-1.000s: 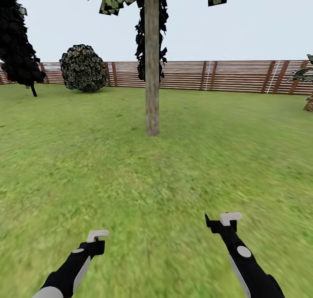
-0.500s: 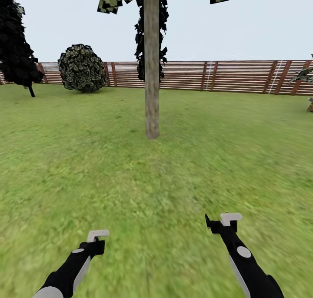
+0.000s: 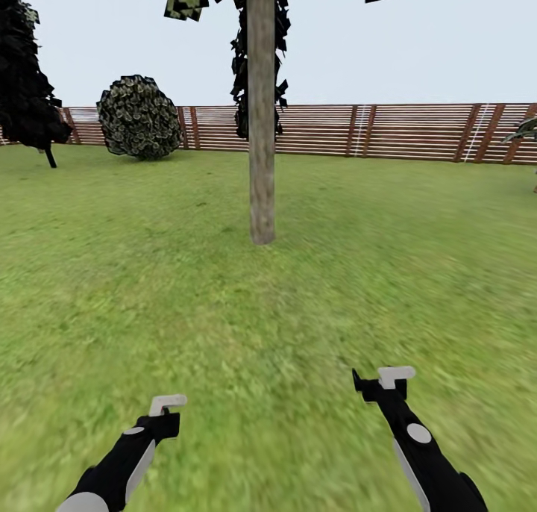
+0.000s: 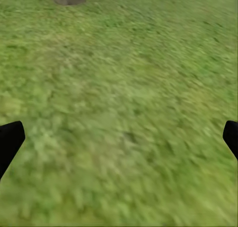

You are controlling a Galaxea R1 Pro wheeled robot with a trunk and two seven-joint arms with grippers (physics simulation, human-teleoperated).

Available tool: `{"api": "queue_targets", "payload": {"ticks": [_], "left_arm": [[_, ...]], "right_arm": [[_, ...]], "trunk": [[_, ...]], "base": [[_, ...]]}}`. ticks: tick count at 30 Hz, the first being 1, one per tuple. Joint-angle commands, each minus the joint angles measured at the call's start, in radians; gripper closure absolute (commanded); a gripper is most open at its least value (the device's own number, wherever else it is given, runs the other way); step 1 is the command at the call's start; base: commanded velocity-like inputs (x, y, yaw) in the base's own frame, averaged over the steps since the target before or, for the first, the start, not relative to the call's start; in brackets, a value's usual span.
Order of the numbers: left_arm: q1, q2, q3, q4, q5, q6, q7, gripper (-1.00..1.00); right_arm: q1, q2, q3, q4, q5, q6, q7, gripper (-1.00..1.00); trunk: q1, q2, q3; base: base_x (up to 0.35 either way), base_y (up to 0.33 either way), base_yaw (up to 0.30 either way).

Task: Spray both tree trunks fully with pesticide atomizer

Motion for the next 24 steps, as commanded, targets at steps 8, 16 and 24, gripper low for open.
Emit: {"api": "queue_targets", "payload": {"ticks": [8,16,24], "left_arm": [[0.007,0.000,0.000,-0.025,0.000,0.005,0.000,1.00],[0.015,0.000,0.000,-0.062,0.003,0.009,0.000,1.00],[0.015,0.000,0.000,-0.063,0.004,0.009,0.000,1.00]], "right_arm": [[0.000,0.003,0.001,0.057,0.001,-0.001,0.002,-1.00],[0.000,0.003,0.001,0.062,-0.001,-0.002,0.006,-1.00],[0.000,0.003,0.002,0.065,-0.002,-0.002,0.007,-1.00]], "trunk": [[0.000,0.000,0.000],[0.000,0.000,0.000],[0.000,0.000,0.000]], "base": [[0.339,0.084,0.000],[0.339,0.096,0.000],[0.339,0.102,0.000]]}}
